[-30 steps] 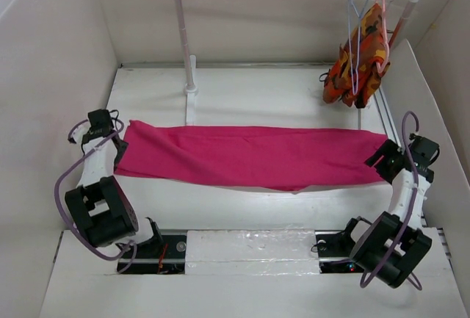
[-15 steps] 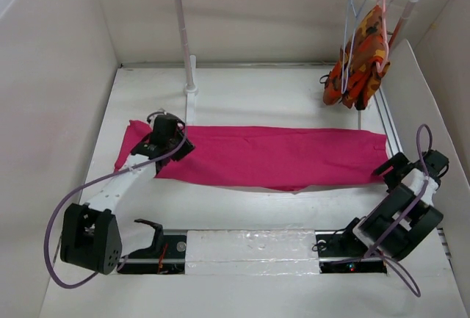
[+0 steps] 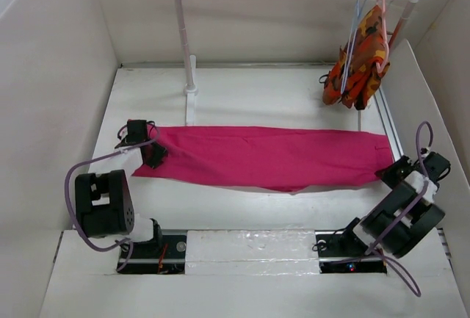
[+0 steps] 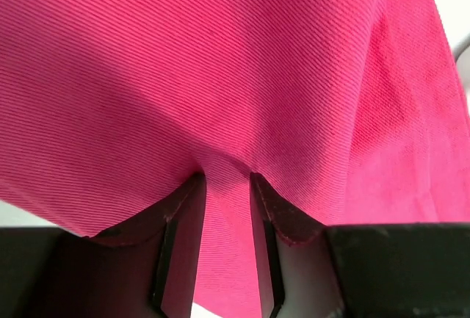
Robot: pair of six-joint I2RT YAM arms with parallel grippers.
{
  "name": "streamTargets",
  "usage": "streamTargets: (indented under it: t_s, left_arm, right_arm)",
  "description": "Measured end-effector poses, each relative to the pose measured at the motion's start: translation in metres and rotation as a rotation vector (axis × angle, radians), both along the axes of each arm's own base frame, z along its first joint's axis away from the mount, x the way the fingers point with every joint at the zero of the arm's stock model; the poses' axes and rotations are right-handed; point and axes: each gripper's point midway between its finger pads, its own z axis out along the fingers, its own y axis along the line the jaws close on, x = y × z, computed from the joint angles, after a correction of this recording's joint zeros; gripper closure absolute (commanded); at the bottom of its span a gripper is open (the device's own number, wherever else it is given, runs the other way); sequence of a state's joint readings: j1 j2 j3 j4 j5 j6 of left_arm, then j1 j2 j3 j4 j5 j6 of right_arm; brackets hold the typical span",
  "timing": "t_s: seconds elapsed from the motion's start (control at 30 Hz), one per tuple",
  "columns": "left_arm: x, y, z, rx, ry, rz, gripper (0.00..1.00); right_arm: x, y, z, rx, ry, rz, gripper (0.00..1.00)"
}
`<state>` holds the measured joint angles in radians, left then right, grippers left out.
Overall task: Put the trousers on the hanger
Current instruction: Fold the trousers at the center of the board.
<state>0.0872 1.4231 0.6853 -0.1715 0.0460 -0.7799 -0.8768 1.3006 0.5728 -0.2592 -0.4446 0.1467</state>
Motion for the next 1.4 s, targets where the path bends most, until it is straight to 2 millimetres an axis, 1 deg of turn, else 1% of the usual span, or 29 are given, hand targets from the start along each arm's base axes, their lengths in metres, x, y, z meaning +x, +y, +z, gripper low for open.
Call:
streamTargets:
  t_s: [0.07,0.13,0.17,0.2,0.23,0.27,0.33,0.37,0.4,0.47,0.53,0.6,0.67,0.73,0.8,0.83,0.87,0.9,0.97,1.03,1.1,1.17,1.23,1.33,1.4]
  left_arm:
    - [-0.001,0.002,0.004,0.012,-0.01,-0.01,0.73]
    - [-0.003,-0.007,0.015,0.026,-0.035,-0.059,0.75]
    - [-0.003,-0.01,0.02,0.032,-0.048,-0.075,0.83]
    - [-0.003,-0.022,0.037,0.042,-0.102,-0.125,0.83]
    - [-0.003,-0.033,0.051,0.048,-0.152,-0.173,0.85]
    - [-0.004,-0.044,0.064,0.049,-0.195,-0.211,0.9]
    - [-0.006,-0.069,0.088,0.044,-0.273,-0.305,0.93]
    - [-0.008,-0.085,0.096,0.033,-0.299,-0.356,0.97]
    - [-0.012,-0.102,0.099,0.023,-0.309,-0.406,0.98]
    - [-0.024,-0.135,0.095,-0.002,-0.301,-0.51,1.0]
    - [-0.045,-0.173,0.083,-0.033,-0.261,-0.619,1.0]
    - [-0.067,-0.205,0.069,-0.054,-0.216,-0.714,1.0]
    - [-0.083,-0.228,0.055,-0.057,-0.179,-0.777,1.0]
    - [-0.094,-0.242,0.039,-0.046,-0.137,-0.81,1.0]
    - [-0.097,-0.246,0.023,-0.026,-0.104,-0.808,1.0]
    - [-0.096,-0.247,0.016,-0.017,-0.087,-0.803,1.0]
    - [-0.096,-0.247,0.008,-0.008,-0.071,-0.795,1.0]
    - [-0.095,-0.246,0.002,0.0,-0.058,-0.785,1.0]
    - [-0.094,-0.249,-0.004,-0.003,-0.048,-0.772,1.0]
    - [-0.093,-0.254,-0.003,-0.012,-0.064,-0.767,1.0]
    - [-0.098,-0.263,-0.003,-0.021,-0.074,-0.776,1.0]
    - [-0.103,-0.272,-0.003,-0.027,-0.086,-0.789,1.0]
    - [-0.109,-0.287,-0.001,-0.041,-0.095,-0.807,1.0]
    - [-0.114,-0.325,0.003,-0.076,-0.109,-0.854,1.0]
    - [-0.115,-0.361,0.004,-0.101,-0.112,-0.897,1.0]
  right_arm:
    - [-0.003,0.006,0.017,-0.034,-0.028,0.015,1.0]
    - [0.001,0.019,0.043,-0.107,-0.08,0.064,1.0]
    - [0.006,0.033,0.059,-0.146,-0.121,0.115,1.0]
    - [0.01,0.045,0.072,-0.174,-0.161,0.16,1.0]
    - [0.014,0.063,0.086,-0.204,-0.203,0.216,1.0]
    - [0.016,0.083,0.097,-0.216,-0.239,0.281,1.0]
    - [0.014,0.123,0.11,-0.213,-0.286,0.417,1.0]
    - [0.012,0.139,0.113,-0.203,-0.292,0.472,1.0]
    - [0.01,0.151,0.114,-0.188,-0.297,0.518,1.0]
    - [0.006,0.174,0.114,-0.137,-0.3,0.585,1.0]
    - [0.002,0.201,0.115,-0.097,-0.3,0.649,1.0]
    - [-0.005,0.232,0.125,-0.077,-0.321,0.731,1.0]
    - [-0.014,0.269,0.145,-0.044,-0.356,0.84,1.0]
    - [-0.02,0.304,0.169,-0.037,-0.38,0.935,1.0]
    - [-0.025,0.338,0.201,-0.04,-0.416,1.013,1.0]
    - [-0.023,0.352,0.218,-0.052,-0.443,1.033,1.0]
    - [-0.018,0.35,0.223,-0.073,-0.453,1.002,1.0]
    - [-0.019,0.374,0.253,-0.057,-0.504,1.056,1.0]
    - [-0.008,0.385,0.285,-0.069,-0.561,1.038,1.0]
    - [0.006,0.384,0.311,-0.089,-0.612,0.993,1.0]
    - [0.017,0.378,0.334,-0.107,-0.657,0.953,1.0]
    - [0.029,0.367,0.353,-0.126,-0.687,0.909,1.0]
    - [0.038,0.356,0.366,-0.147,-0.701,0.879,1.0]
    - [0.047,0.345,0.382,-0.173,-0.717,0.859,1.0]
    - [0.048,0.344,0.389,-0.184,-0.729,0.864,1.0]
